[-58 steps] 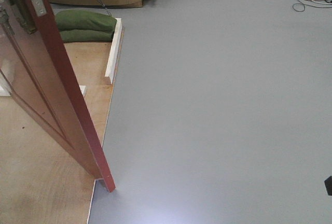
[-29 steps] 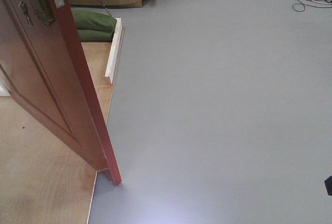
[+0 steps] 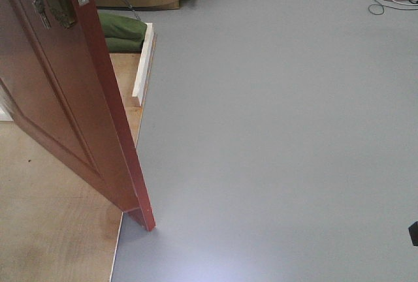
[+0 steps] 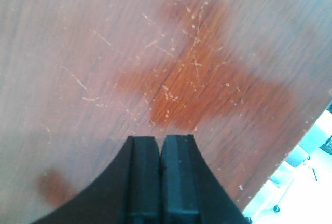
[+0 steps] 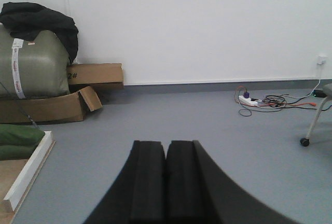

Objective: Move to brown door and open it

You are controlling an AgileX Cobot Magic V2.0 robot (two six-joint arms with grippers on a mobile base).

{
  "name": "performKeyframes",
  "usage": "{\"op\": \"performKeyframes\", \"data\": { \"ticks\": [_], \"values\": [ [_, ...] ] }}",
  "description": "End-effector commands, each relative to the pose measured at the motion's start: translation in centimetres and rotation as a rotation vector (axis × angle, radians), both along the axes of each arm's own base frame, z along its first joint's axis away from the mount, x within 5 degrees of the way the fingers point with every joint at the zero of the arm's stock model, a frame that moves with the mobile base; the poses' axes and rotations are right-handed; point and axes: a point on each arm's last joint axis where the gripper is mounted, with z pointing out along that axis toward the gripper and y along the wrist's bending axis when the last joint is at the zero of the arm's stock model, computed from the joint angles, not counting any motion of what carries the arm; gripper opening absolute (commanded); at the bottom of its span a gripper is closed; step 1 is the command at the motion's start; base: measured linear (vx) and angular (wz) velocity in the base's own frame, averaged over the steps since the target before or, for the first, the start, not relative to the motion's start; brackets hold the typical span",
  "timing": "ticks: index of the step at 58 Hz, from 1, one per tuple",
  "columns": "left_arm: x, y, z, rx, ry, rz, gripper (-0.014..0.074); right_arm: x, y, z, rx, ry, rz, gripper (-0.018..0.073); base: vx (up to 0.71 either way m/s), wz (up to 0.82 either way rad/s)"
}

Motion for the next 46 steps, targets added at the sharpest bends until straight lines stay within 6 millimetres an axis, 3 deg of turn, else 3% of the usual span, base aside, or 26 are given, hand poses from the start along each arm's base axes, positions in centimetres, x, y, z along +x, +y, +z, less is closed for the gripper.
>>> {"op": "performKeyframes", "data": {
  "ticks": [1, 46],
  "values": [
    [-1.82, -0.61, 2.97, -0.046, -0.091, -0.002, -0.0003, -0.09, -0.07, 0.61, -0.022, -0.083, -0.011, 0.0000, 0.00, 0.00],
    [-1.82, -0.61, 2.97, -0.046, -0.091, -0.002, -0.0003, -0.09, -0.07, 0.61, -0.022, -0.083, -0.011, 0.0000, 0.00, 0.00]
  ]
}}
